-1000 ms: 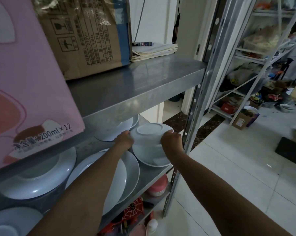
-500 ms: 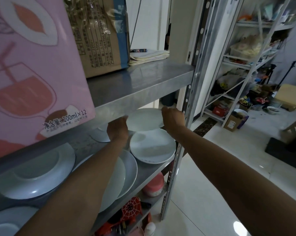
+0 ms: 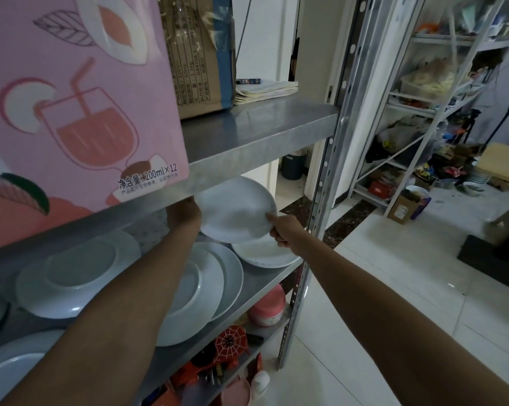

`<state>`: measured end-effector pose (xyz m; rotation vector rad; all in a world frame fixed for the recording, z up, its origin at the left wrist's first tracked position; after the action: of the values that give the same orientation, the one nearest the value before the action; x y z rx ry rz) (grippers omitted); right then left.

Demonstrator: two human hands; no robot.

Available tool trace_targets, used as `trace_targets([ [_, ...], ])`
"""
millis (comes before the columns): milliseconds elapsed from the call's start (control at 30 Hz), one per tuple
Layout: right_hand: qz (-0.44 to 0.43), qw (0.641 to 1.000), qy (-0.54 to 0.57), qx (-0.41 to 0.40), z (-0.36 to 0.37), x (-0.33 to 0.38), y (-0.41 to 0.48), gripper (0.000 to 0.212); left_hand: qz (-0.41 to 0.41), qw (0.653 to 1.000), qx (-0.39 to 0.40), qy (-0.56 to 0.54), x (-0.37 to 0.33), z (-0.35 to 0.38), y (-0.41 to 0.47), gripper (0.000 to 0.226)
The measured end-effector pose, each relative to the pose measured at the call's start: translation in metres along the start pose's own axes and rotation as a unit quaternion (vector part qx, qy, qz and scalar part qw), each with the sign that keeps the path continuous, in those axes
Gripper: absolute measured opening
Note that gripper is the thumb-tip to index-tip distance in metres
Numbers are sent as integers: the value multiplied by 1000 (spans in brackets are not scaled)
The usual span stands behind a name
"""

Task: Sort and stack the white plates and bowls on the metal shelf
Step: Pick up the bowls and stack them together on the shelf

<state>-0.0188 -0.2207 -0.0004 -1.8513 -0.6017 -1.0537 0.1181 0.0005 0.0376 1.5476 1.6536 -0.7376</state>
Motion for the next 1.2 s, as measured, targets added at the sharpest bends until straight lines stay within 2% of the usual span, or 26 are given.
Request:
trace_targets([
  [167,67,996,19,49,17,-40,-12,46,-59,997,48,16,19,23,-14,51],
  [333,97,995,8,7,6,-57,-15,43,-39,992,113,52,22,48,-22,47],
  [500,92,994,-28,-57,-15,-65,-11,37,-38,983,176,34,23,69,-29,46],
  [700,84,989,-65,-105,-30,-69,-1,32,-18,976,206,63,20,83,-32,43],
  [800,86,983,-114,-112,-31,-68,0,17,-12,971,214,102,20,82,-30,39],
  [867,86,976,-167,-115,-30,-66,0,23,-11,970,213,119,20,79,-27,37],
  [1000,55,932,-323,-155,-31,-39,-5,33,3,974,186,129,20,65,-13,38],
  [1200,-41,916,-372,-142,-10,22,6,34,20,976,138,166,29,22,11,40],
])
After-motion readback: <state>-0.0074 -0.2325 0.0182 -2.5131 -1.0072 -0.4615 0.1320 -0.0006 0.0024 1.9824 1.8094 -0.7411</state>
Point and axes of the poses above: each hand's wrist, its own y-axis towards the middle knuckle, its own z-axis out of the palm, x = y × z, the point moved 7 cm from there along y, towards the middle knuckle, and after that the axes turned 6 degrees about z, right-handed, at the moved point
